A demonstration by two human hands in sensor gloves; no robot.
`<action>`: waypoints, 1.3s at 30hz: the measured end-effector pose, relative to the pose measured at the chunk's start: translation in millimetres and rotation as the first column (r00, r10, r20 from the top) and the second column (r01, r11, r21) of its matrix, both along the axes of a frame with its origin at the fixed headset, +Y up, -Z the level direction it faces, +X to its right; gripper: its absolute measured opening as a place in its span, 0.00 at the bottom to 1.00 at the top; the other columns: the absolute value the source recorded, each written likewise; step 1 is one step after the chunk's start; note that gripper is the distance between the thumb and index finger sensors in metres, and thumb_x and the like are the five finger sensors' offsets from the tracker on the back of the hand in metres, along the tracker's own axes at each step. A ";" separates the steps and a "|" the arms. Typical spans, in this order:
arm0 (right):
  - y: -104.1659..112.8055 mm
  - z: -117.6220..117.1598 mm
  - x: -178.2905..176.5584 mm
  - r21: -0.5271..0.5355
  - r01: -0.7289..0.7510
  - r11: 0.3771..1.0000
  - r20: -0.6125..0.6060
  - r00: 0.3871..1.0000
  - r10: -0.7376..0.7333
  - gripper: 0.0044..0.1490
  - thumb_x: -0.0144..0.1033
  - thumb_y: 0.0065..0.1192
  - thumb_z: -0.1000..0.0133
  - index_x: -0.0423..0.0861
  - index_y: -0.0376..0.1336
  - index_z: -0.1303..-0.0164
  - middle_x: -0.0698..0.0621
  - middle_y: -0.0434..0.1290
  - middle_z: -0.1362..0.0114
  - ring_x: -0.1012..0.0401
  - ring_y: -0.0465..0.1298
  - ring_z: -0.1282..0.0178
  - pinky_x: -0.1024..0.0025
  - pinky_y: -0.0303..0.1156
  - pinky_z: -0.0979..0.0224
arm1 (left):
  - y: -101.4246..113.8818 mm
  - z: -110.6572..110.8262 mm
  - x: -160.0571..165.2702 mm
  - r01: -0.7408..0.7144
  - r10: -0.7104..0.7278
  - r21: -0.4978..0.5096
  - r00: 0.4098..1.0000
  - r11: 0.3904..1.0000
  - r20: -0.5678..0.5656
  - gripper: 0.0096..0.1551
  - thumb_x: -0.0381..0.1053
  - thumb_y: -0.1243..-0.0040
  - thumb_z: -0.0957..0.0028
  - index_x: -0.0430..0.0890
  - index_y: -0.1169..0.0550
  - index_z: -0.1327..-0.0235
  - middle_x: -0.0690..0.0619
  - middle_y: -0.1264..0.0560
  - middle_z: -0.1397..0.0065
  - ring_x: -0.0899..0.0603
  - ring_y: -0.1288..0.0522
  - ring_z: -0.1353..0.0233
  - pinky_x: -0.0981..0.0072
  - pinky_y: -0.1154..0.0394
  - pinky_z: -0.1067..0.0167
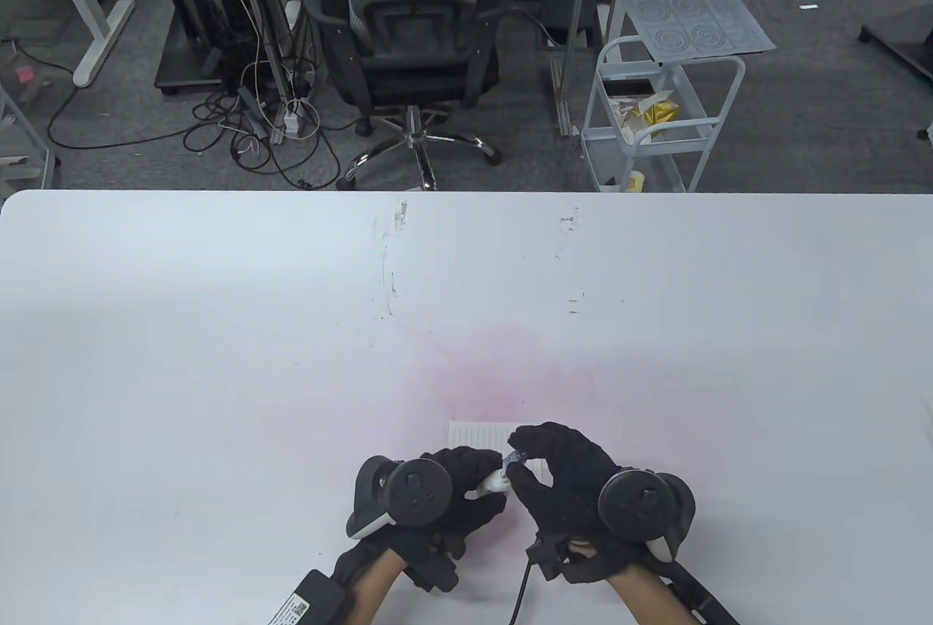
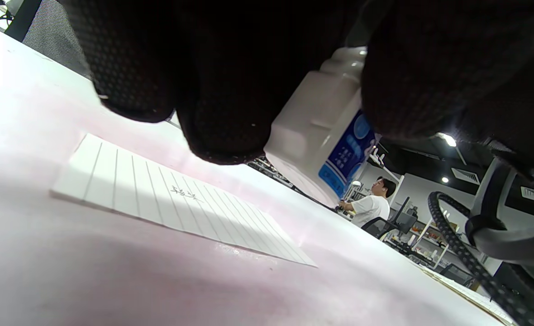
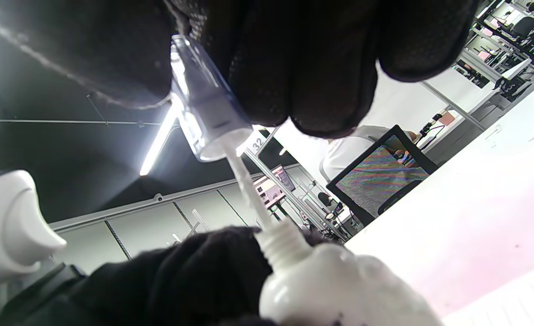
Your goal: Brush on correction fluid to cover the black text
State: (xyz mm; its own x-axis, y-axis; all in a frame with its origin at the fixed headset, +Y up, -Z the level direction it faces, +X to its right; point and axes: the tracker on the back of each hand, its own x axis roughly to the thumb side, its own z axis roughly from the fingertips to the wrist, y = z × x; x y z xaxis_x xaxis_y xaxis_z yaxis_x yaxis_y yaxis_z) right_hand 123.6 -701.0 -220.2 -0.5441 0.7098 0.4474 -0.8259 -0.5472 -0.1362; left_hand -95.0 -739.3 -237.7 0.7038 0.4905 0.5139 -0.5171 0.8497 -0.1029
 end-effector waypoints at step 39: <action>0.1 -7.7 21.7 0.032 0.114 0.993 0.066 0.991 -0.116 0.32 0.51 0.68 0.54 0.49 0.67 0.43 0.49 0.73 0.40 0.49 0.80 0.44 0.42 0.68 0.34 | 9.0 -23.8 -153.1 -0.066 0.062 0.013 0.834 0.998 -0.548 0.33 0.61 0.25 0.63 0.50 0.19 0.45 0.47 0.15 0.43 0.46 0.12 0.50 0.52 0.18 0.43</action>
